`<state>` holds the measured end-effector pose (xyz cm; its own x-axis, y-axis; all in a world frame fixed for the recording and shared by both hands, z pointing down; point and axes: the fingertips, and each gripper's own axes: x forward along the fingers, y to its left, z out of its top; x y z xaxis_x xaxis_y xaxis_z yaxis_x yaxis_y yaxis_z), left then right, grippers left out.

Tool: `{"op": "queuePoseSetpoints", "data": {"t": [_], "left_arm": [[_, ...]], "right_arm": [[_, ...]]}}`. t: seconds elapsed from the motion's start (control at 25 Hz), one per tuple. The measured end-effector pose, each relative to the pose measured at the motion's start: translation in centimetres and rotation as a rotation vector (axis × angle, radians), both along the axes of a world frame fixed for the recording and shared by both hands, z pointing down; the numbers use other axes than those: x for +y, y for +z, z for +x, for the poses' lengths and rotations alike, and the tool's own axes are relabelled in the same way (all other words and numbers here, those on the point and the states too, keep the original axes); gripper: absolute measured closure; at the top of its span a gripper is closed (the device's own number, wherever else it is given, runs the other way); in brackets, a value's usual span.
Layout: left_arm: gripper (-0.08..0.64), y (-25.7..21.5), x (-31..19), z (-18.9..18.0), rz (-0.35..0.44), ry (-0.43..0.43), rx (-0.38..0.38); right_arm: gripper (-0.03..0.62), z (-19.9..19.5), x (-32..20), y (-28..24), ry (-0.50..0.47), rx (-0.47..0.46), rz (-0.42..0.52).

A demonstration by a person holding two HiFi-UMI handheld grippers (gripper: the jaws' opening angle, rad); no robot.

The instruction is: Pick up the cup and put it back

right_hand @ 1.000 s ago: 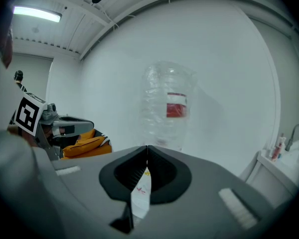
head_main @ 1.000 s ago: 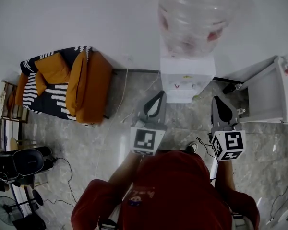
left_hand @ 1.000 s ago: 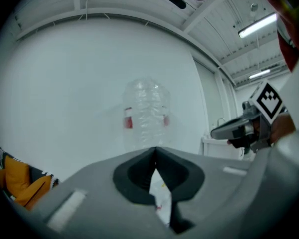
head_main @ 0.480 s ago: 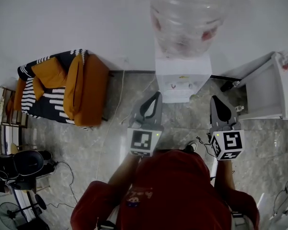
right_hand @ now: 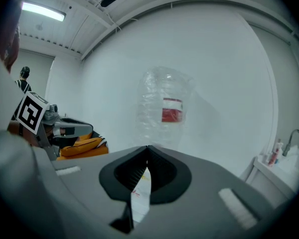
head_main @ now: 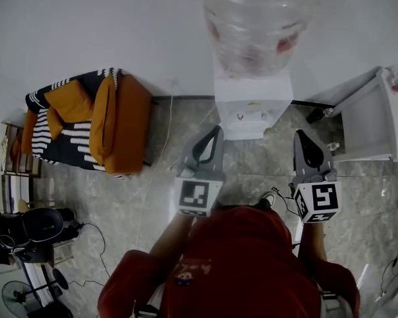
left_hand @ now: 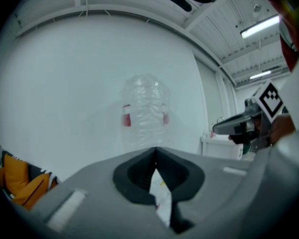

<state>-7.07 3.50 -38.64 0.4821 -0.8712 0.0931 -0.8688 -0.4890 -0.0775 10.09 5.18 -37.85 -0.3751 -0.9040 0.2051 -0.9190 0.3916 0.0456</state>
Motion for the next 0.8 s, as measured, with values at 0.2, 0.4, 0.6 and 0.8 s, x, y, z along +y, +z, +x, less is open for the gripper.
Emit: {"op": "queuePoseSetpoints", "data": {"t": [0.2,0.4,0.6,0.8], "left_arm": [[0.561,0.2,0.0,0.3,-0.016,0.0,0.021],[0.561,0.3,0.5,0.8,-0.013,0.009,-0.001],[0.561,0.1,0.8,1.1,-0.01,0.009,-0.011],[0.561,0.2,1.1,1.6,-0.005,0.01,-0.027]], "right_arm": [[0.591,0.7,-0.1,-0.1,0.006,-0.004,0.002],[0.591,1.4,0.5,0.4,0.017,-0.007,-0.016],[0.591,1.9,0.9,0.7,0.022,-0.017,-0.016],[0.591,2.8,1.3,1.2,0.039,-0.027,-0.029]]}}
